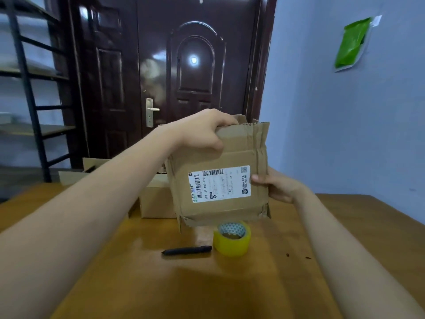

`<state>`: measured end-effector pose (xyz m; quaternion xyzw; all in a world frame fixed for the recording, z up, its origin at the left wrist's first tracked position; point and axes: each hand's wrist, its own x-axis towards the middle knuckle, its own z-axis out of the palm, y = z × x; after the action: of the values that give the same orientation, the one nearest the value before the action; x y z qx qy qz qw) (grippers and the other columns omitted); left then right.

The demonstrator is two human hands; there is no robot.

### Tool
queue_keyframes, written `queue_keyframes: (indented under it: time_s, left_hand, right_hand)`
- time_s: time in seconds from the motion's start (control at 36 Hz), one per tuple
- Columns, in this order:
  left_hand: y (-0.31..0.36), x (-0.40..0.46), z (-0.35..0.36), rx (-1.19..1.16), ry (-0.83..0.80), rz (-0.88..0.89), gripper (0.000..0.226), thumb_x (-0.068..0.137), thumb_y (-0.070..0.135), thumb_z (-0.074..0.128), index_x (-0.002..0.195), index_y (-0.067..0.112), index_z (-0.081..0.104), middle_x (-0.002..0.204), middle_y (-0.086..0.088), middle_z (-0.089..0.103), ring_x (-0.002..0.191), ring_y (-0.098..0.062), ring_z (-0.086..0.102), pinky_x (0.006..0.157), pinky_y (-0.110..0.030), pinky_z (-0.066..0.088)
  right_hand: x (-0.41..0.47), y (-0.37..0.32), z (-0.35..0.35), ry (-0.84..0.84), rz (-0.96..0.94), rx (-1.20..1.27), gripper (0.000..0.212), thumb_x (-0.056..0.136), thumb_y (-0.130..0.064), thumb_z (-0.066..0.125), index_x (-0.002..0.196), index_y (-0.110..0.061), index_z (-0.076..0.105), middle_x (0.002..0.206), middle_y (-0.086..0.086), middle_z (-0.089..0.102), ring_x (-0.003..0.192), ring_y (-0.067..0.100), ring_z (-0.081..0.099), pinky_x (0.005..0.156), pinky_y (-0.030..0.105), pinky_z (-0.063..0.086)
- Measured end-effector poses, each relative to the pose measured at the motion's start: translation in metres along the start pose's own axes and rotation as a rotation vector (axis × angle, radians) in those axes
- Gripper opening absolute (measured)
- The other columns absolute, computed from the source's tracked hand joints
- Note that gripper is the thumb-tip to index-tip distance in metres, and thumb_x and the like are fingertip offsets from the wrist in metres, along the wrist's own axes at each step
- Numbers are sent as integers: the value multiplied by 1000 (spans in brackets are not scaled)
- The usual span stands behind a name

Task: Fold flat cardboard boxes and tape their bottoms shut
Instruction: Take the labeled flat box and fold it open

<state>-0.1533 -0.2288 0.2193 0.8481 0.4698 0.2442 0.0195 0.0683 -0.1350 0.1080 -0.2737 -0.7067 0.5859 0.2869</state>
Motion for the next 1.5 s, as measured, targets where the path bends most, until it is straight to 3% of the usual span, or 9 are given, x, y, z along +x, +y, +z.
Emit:
queue_keyframes:
  time_s: [0.19,0.39,0.53,0.72,0.86,1.03,1.22,1.36,1.5]
  left_hand:
    - [-3,-21,-17,53,-46,-29,41,69,-1,66,106,18,63,103,0,66,95,-15,61,79,-26,49]
    - [-36,-56,-8,82,46,-130,41,72,10,62,111,22,63,98,4,68,91,-15,63,81,-39,53]
    - [-62,-92,10,3,461,-154,38,74,23,51,110,23,64,88,10,66,84,-12,60,78,-38,51]
    - [-84,-147,31,-109,1141,-342,44,88,27,51,131,16,49,127,7,51,118,-7,45,100,-27,39]
    - [-85,-175,65,-532,1028,-471,64,89,46,48,147,27,29,151,5,30,137,-7,28,114,-36,27]
    - [-78,-199,100,-630,884,-403,66,79,66,43,136,32,46,147,13,38,135,-8,36,112,-49,30]
    - [-61,-202,110,-728,831,-362,100,58,82,58,139,25,41,123,27,54,109,2,56,79,-16,50]
    - [-64,-204,111,-729,791,-383,87,61,79,59,134,33,48,124,11,59,109,-12,60,83,-30,53]
    - [-66,-207,112,-767,760,-408,82,62,80,58,128,30,54,114,1,67,102,-12,65,75,-19,53]
  right_hand:
    - [5,5,41,-89,-11,71,97,34,-45,94,118,-20,53,104,-3,73,95,13,69,73,25,55]
    - [22,29,81,27,8,171,110,28,-44,93,124,-16,50,95,-1,74,86,14,71,66,25,56]
    - [26,53,112,52,1,228,83,53,-31,77,129,-18,48,100,0,74,89,17,71,67,29,57]
    - [18,76,138,128,-47,227,100,46,-50,85,131,-11,52,118,8,67,108,24,64,83,35,54]
    - [2,94,151,144,-29,312,105,36,-52,89,125,-9,55,107,6,72,98,22,69,70,30,56]
    - [-23,107,163,145,-68,299,108,28,-56,90,122,-19,51,100,-5,73,93,13,69,69,25,55]
    - [-40,108,158,141,-87,229,108,28,-59,89,121,-21,49,101,-11,73,95,8,68,71,21,54]
    - [-44,109,154,130,-72,127,114,32,-66,85,129,-24,44,107,-17,70,101,4,65,77,20,53]
    - [-44,100,153,164,-170,96,125,44,-66,82,148,-33,22,141,-4,49,123,11,53,91,26,51]
